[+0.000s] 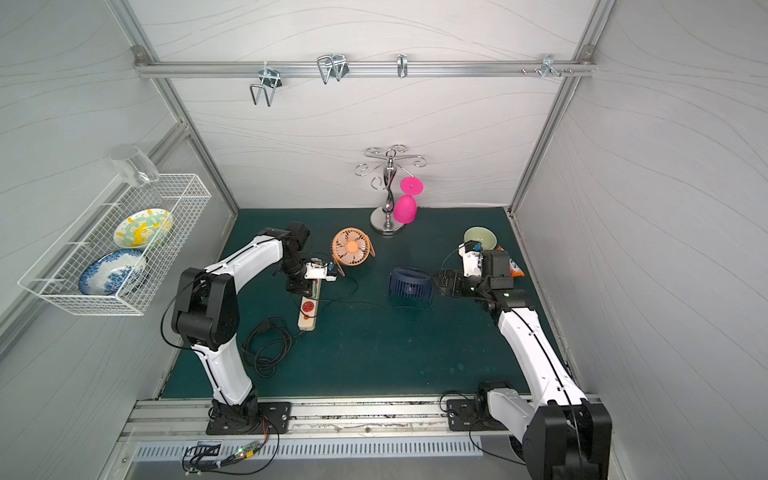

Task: Plug the desk fan into the power strip
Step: Insert the plug into the socket.

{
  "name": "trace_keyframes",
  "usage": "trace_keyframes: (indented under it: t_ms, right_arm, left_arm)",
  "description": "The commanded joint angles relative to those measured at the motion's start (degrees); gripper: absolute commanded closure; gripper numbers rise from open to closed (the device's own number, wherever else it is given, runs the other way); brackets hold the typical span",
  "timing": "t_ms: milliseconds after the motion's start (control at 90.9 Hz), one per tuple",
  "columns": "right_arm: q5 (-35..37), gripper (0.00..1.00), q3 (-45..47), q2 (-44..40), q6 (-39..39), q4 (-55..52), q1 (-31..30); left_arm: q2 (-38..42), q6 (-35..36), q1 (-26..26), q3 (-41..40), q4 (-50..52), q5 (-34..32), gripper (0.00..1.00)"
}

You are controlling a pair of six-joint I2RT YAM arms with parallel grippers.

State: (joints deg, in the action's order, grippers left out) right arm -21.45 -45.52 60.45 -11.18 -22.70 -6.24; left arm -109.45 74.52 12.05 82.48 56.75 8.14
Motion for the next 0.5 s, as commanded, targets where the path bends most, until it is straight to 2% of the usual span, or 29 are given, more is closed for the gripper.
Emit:
trace_keyframes:
  t_ms: [0, 286, 484]
  right_arm:
    - [-0.02, 0.01, -1.3, -1.08, -0.75, -1.01, 0.35]
    - [-0.56, 0.01, -3.8, -2.87, -0.58, -3.28, 0.35]
    - [-0.79, 0.01, -4.65, -4.58, -0.96, -4.94, 0.35]
  left_arm:
    - [-6.75, -2.66, -0.15, -3.32, -9.04, -6.58, 1.0]
    - [1.96, -4.23, -0.1, -4.13, -9.78, -3.49, 0.59]
    - [7.49, -6.17, -0.17, -2.19, -6.38, 1.26, 0.39]
